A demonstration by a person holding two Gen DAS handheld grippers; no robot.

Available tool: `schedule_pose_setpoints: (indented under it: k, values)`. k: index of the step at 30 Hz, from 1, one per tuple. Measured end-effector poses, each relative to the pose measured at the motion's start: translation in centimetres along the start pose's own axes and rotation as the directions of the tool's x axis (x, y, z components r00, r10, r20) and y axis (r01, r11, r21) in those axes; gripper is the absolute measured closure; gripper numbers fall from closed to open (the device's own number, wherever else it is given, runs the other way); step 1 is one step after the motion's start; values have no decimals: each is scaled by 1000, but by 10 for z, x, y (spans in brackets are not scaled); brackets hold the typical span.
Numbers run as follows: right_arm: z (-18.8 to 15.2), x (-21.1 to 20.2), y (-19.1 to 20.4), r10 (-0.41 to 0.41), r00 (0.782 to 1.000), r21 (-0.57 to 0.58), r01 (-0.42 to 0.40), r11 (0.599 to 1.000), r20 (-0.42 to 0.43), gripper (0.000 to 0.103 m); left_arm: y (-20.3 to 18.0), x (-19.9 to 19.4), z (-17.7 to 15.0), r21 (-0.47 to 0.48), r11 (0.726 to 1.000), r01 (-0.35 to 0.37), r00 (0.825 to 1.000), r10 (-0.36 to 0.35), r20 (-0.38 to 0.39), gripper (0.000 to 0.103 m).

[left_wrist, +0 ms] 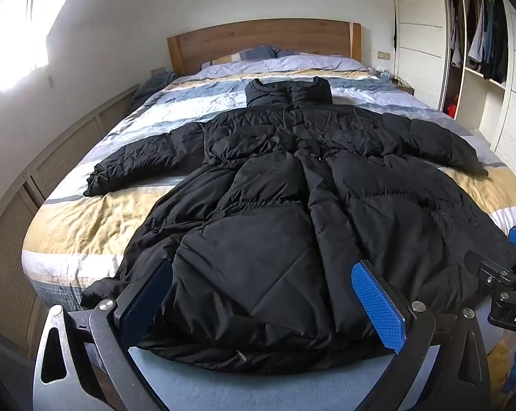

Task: Fold large clothes

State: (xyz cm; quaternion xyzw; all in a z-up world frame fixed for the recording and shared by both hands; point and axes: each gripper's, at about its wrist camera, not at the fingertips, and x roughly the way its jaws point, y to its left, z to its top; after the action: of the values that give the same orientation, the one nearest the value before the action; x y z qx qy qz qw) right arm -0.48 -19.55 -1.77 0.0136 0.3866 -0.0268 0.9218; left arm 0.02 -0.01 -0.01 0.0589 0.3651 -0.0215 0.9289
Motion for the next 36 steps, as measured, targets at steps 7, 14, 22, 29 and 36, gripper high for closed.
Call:
schedule_pose_setpoints:
  k: [7, 14, 22, 29, 36]
  values:
    - [-1, 5, -2, 8, 1000, 12, -8, 1000, -16, 0, 0, 2, -2, -3, 1000, -5, 1000, 5, 0, 0]
    - [-2, 8, -2, -1, 1000, 7, 1, 1000, -22, 0, 2, 3, -2, -9, 1000, -11, 1000, 11, 14, 0]
    - [2, 7, -3, -1, 1000, 0, 1, 1000, -19, 0, 0, 8, -2, -1, 1000, -18, 1000, 18, 23, 0]
    - [3, 6, -3, -5, 1000, -3, 5, 1000, -15, 0, -2, 10, -2, 9, 1000, -12, 1000, 12, 9, 0]
    - [3, 6, -3, -2, 1000, -3, 2, 1000, -14, 0, -5, 11, -2, 12, 1000, -1, 1000, 1, 0, 0]
